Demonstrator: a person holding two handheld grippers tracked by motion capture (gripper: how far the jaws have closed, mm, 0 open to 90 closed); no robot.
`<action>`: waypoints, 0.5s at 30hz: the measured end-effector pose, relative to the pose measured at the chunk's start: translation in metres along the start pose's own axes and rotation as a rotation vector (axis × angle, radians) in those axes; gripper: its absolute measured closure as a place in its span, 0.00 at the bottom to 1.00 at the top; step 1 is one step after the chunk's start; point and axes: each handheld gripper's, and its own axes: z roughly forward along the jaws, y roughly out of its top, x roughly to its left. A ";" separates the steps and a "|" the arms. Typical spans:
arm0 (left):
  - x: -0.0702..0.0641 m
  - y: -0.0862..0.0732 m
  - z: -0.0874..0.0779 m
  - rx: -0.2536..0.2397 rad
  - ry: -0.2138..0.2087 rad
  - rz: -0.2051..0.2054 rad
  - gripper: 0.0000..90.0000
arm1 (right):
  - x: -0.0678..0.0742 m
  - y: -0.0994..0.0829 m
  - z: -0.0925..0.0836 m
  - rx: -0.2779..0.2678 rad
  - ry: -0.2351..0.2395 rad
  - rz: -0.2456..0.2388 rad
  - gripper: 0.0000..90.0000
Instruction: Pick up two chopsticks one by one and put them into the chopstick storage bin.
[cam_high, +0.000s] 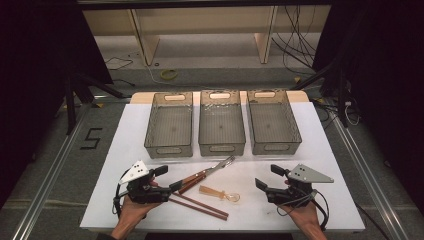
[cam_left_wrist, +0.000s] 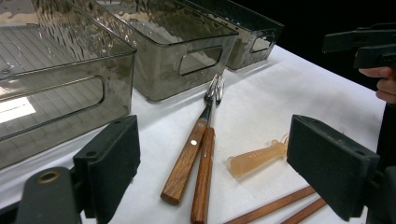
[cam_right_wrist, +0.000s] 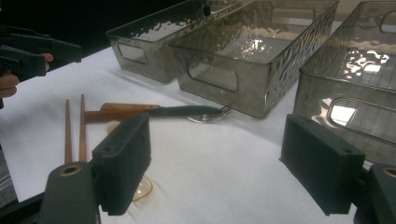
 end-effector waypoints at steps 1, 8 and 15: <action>0.000 0.000 0.000 0.001 0.001 0.000 0.19 | 0.000 0.000 0.000 0.001 0.000 0.000 0.28; 0.000 0.001 0.001 0.006 0.002 0.000 0.18 | 0.000 0.000 0.001 0.002 0.002 0.001 0.28; -0.002 0.005 0.001 0.033 -0.002 0.007 0.18 | 0.000 0.000 0.002 0.017 0.005 0.001 0.28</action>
